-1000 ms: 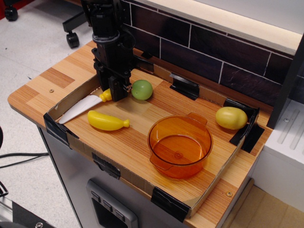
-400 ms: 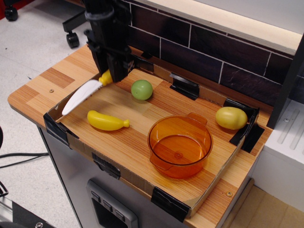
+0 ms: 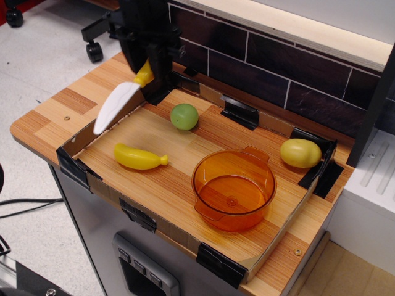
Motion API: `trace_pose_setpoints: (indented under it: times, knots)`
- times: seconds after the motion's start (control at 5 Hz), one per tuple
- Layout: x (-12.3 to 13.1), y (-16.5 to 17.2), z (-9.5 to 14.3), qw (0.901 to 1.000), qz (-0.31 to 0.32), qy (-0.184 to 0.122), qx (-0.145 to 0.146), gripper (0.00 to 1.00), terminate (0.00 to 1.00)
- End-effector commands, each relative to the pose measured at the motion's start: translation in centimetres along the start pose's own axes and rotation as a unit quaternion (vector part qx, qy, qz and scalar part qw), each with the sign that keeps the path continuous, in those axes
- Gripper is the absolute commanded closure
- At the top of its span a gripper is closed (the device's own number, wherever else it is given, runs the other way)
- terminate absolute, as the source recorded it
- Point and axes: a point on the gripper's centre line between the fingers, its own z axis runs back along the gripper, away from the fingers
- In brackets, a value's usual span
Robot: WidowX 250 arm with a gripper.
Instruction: Put knife in pot
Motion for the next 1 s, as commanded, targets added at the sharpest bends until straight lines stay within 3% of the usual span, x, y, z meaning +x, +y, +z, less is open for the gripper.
trace_pose_setpoints:
  times: [0.0, 0.2, 0.4, 0.8]
  knots:
    - [0.6, -5.6, 3.4, 0.9992, 0.028, 0.01, -0.027, 1.0, 0.0]
    - [-0.2, -8.7, 2.6, 0.9976, 0.024, 0.047, -0.045, 1.0, 0.0]
    - [-1.9, -10.9, 1.5, 0.9968, 0.008, 0.065, -0.046, 1.0, 0.0]
    - [-5.2, -12.9, 0.3, 0.9954, -0.042, 0.074, -0.044, 1.0, 0.0]
